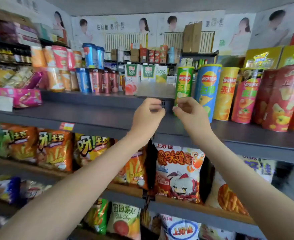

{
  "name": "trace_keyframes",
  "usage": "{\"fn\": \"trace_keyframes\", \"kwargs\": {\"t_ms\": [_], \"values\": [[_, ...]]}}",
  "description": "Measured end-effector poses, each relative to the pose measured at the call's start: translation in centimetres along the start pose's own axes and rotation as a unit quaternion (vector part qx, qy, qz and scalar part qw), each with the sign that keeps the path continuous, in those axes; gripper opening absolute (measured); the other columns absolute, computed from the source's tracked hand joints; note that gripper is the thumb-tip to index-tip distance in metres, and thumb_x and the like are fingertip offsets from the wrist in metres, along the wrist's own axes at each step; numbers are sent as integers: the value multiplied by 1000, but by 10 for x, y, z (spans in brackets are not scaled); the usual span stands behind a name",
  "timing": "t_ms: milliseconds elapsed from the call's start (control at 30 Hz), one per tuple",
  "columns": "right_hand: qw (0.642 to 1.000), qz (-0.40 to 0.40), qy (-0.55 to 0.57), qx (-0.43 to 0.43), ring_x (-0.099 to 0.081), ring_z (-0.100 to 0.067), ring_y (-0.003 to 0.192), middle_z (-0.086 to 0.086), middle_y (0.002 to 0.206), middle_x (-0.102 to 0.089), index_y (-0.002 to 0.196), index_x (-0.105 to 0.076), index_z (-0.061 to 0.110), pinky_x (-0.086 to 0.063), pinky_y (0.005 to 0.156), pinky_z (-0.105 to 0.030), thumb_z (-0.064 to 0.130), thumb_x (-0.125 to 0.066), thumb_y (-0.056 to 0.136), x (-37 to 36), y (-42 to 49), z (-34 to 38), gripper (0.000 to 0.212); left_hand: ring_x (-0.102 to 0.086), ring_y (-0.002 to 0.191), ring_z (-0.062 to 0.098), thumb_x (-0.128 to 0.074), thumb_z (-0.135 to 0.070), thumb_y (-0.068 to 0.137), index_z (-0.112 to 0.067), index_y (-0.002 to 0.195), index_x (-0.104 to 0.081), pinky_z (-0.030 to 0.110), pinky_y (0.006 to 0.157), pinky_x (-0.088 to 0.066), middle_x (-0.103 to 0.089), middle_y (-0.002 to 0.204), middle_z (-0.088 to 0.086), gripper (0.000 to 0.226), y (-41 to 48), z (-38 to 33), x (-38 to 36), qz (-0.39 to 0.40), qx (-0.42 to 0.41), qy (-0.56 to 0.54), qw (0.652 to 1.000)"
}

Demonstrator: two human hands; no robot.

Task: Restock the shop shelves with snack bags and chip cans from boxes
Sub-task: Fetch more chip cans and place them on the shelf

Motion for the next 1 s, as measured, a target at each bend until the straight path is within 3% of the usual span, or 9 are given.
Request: {"fn": "trace_keyframes", "kwargs": {"t_ms": [100, 200, 300, 367, 467, 567, 733, 867, 1000], "values": [[994, 70, 84, 23, -56, 10, 75, 10, 88, -62, 100, -63, 17, -41, 72, -7, 6, -59, 90, -33, -58, 23, 15, -64, 97, 19, -62, -13, 89, -32, 95, -59, 42, 86, -56, -65, 101, -1, 20, -58, 9, 32, -53, 27, -50, 997], [984, 140, 105, -13, -59, 2, 78, 8, 89, -64, 99, -64, 16, -44, 72, -7, 4, -59, 90, -78, -118, 18, 15, -64, 84, 24, -60, -13, 90, -27, 93, -59, 36, 70, -55, -63, 93, 3, 14, -117, 42, 73, -101, 123, -64, 985], [966, 224, 107, -78, -58, -8, 81, 9, 85, -61, 99, -65, 12, -49, 76, -21, 5, -61, 90, -133, -185, 2, 12, -64, 95, 26, -57, -12, 93, -29, 88, -58, 46, 89, -54, -63, 94, 1, 18, -180, 95, 121, -105, 248, -23, 963], [948, 286, 88, -108, -58, -10, 86, 7, 87, -61, 104, -66, 7, -48, 79, -24, 7, -61, 91, -169, -230, -3, 14, -64, 97, 27, -62, -17, 84, -30, 88, -58, 47, 92, -54, -63, 100, 4, 14, -222, 129, 159, -120, 311, -3, 943], [918, 365, 61, -139, -55, -11, 89, 2, 94, -60, 109, -66, 6, -40, 70, -12, 9, -60, 91, -223, -290, -7, 20, -60, 75, 21, -60, -8, 87, -20, 87, -55, 25, 67, -53, -60, 88, 8, 13, -281, 177, 224, -179, 383, -32, 905], [890, 418, 45, -178, -60, -18, 96, -2, 96, -64, 109, -66, 9, -45, 82, -27, 11, -60, 90, -285, -339, -7, 19, -51, 56, 18, -56, -2, 90, -13, 84, -51, 19, 45, -42, -51, 73, 10, 14, -329, 212, 295, -242, 433, -90, 864], [850, 482, 30, -209, -61, -22, 103, -7, 105, -66, 107, -65, 8, -48, 91, -37, 10, -63, 90, -411, -407, 9, 18, -52, 69, 26, -44, 1, 97, -10, 92, -52, 24, 63, -47, -54, 81, 14, 14, -395, 280, 427, -278, 489, -19, 827], [828, 504, 27, -245, -63, -27, 101, -5, 97, -65, 99, -63, 16, -49, 90, -39, 9, -67, 87, -516, -460, 17, 14, -64, 93, 32, -60, -7, 88, -18, 105, -56, 48, 90, -54, -63, 99, 8, 21, -436, 332, 539, -283, 550, 78, 782], [781, 534, 22, -324, -60, -22, 102, 2, 100, -61, 113, -59, 17, -46, 80, -31, 18, -64, 91, -588, -507, 17, 22, -61, 79, 24, -64, -10, 84, -15, 108, -57, 45, 84, -55, -62, 88, 7, 26, -469, 376, 623, -308, 612, 96, 722]]}}
Point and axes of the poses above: each hand's wrist, its own y-axis towards the middle knuckle, its own x-axis out of the back of the hand, z = x × y, the point moved 2 cm from there along y, towards the middle knuckle
